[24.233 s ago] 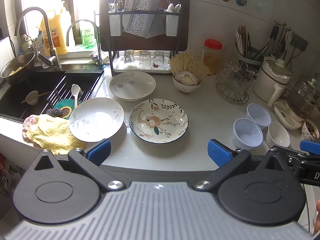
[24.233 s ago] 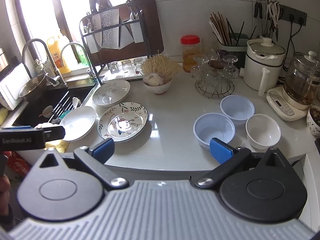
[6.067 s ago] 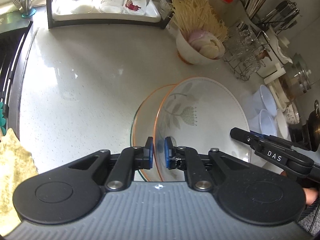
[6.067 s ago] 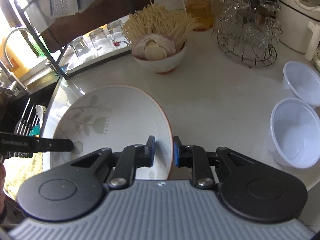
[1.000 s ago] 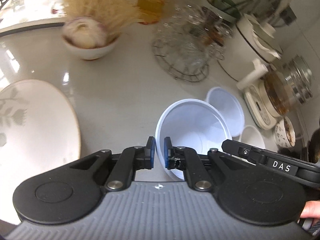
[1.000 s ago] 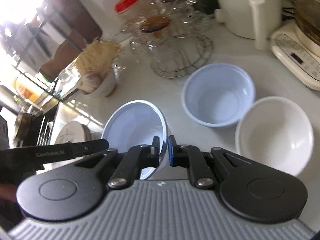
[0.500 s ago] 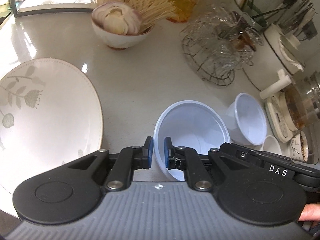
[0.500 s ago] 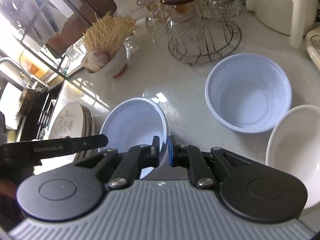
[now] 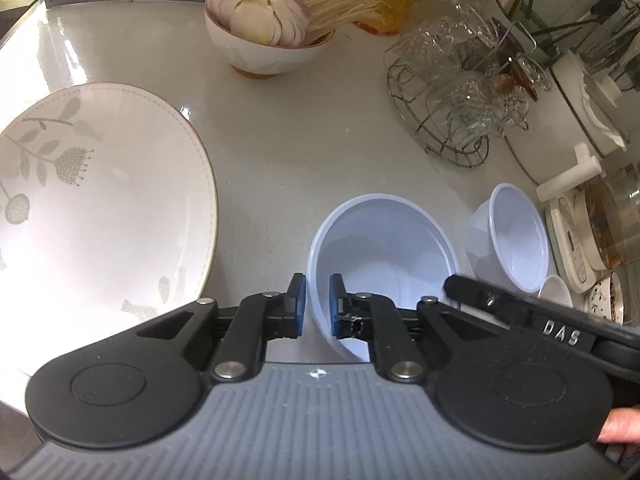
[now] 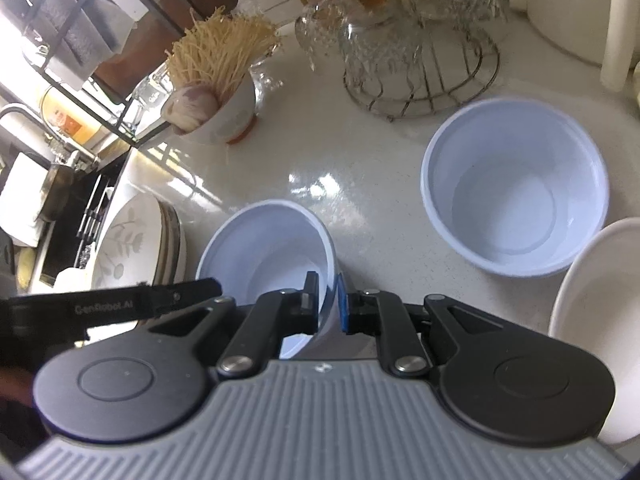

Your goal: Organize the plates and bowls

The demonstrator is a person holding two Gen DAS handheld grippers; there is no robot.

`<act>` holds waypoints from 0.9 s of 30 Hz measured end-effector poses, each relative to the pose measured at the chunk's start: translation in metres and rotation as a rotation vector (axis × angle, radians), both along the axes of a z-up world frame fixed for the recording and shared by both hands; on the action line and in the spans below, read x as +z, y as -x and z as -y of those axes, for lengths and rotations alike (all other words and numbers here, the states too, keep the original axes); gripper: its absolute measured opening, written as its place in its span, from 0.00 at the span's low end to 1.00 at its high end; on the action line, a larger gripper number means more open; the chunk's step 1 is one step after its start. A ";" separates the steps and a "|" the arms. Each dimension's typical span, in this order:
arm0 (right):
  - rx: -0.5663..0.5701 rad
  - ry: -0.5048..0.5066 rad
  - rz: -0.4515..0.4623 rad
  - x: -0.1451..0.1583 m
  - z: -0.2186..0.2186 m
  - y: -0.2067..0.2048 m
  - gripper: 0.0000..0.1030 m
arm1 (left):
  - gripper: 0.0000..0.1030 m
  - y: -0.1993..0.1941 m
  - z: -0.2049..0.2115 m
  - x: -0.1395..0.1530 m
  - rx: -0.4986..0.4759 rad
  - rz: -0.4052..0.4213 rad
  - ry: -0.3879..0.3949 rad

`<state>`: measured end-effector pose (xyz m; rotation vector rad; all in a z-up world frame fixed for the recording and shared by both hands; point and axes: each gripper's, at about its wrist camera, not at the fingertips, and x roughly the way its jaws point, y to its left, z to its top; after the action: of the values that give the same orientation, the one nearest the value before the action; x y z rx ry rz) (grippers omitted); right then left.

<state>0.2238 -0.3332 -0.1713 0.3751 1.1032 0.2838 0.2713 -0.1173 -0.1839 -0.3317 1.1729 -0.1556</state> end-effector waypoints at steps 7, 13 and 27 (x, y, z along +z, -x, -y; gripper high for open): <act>-0.030 0.040 0.013 0.020 0.003 0.004 0.14 | 0.30 0.006 -0.004 0.023 0.007 0.017 -0.007; -0.072 0.070 0.056 0.041 0.004 0.016 0.44 | 0.36 0.013 -0.004 0.062 -0.003 0.089 0.022; -0.140 0.133 0.240 0.108 -0.009 0.051 0.56 | 0.67 0.032 -0.006 0.130 -0.133 0.209 -0.021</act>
<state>0.1727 -0.3244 -0.0638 0.2893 0.8503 0.1266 0.2389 -0.1111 -0.0543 -0.2133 0.9892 -0.2877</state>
